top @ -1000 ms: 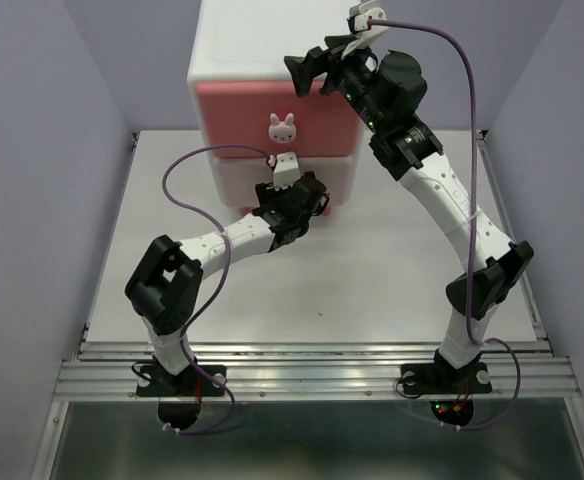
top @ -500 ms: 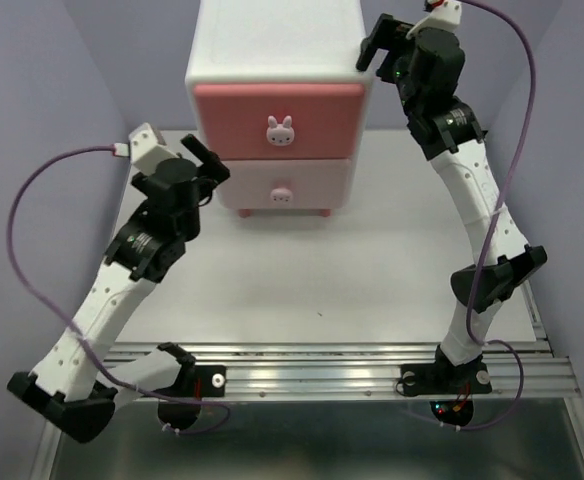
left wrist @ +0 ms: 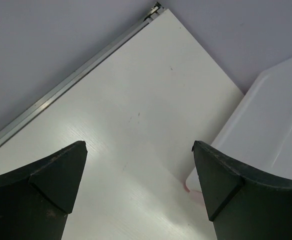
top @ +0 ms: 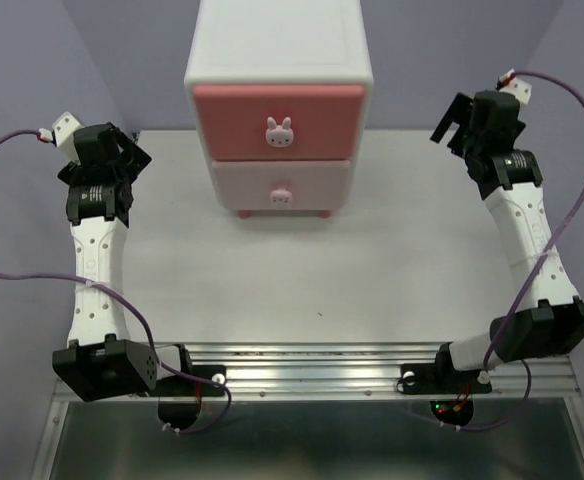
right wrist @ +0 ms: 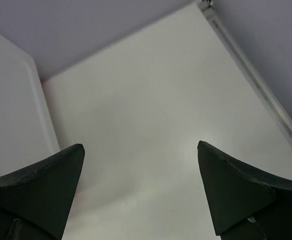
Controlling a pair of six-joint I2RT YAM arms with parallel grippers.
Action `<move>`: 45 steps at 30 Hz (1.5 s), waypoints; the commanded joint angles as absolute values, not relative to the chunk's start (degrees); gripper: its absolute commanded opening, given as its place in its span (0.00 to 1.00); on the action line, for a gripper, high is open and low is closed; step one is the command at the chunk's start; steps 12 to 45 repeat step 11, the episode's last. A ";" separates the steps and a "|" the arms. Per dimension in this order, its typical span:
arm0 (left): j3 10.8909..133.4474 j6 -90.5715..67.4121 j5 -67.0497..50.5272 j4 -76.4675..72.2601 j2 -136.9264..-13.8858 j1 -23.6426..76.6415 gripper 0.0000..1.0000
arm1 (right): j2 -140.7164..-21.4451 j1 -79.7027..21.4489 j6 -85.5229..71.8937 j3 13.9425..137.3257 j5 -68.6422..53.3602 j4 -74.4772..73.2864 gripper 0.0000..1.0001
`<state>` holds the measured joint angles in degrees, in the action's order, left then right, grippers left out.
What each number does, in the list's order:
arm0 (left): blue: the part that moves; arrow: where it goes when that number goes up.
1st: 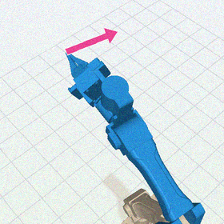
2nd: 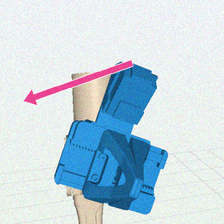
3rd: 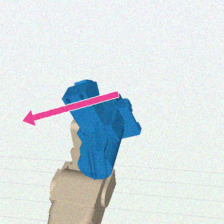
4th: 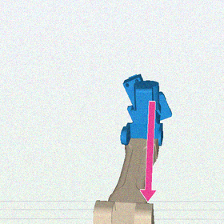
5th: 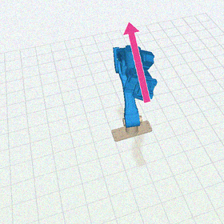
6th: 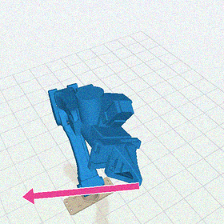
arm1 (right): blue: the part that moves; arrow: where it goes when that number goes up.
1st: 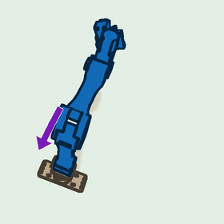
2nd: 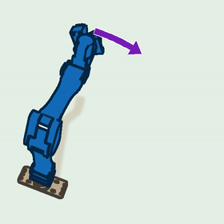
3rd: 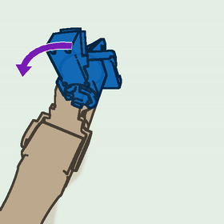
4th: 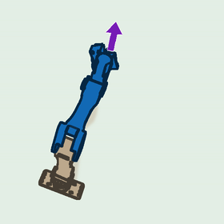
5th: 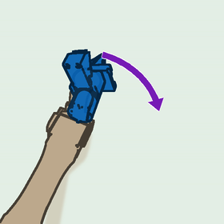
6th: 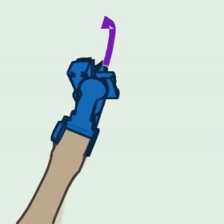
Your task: Place and organize the shoes in the shoe cabinet
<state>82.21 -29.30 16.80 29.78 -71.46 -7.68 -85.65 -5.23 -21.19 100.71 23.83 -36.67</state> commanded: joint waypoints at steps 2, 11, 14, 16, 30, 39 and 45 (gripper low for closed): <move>83.24 -23.39 12.67 26.63 -68.38 -8.96 0.99 | -73.42 -5.36 -26.87 80.62 19.51 -32.35 1.00; 74.63 -21.62 13.44 18.21 -64.96 -8.96 0.99 | -64.78 -5.36 -33.40 69.61 21.53 -32.16 1.00; 74.63 -21.62 13.44 18.21 -64.96 -8.96 0.99 | -64.78 -5.36 -33.40 69.61 21.53 -32.16 1.00; 74.63 -21.62 13.44 18.21 -64.96 -8.96 0.99 | -64.78 -5.36 -33.40 69.61 21.53 -32.16 1.00; 74.63 -21.62 13.44 18.21 -64.96 -8.96 0.99 | -64.78 -5.36 -33.40 69.61 21.53 -32.16 1.00; 74.63 -21.62 13.44 18.21 -64.96 -8.96 0.99 | -64.78 -5.36 -33.40 69.61 21.53 -32.16 1.00; 74.63 -21.62 13.44 18.21 -64.96 -8.96 0.99 | -64.78 -5.36 -33.40 69.61 21.53 -32.16 1.00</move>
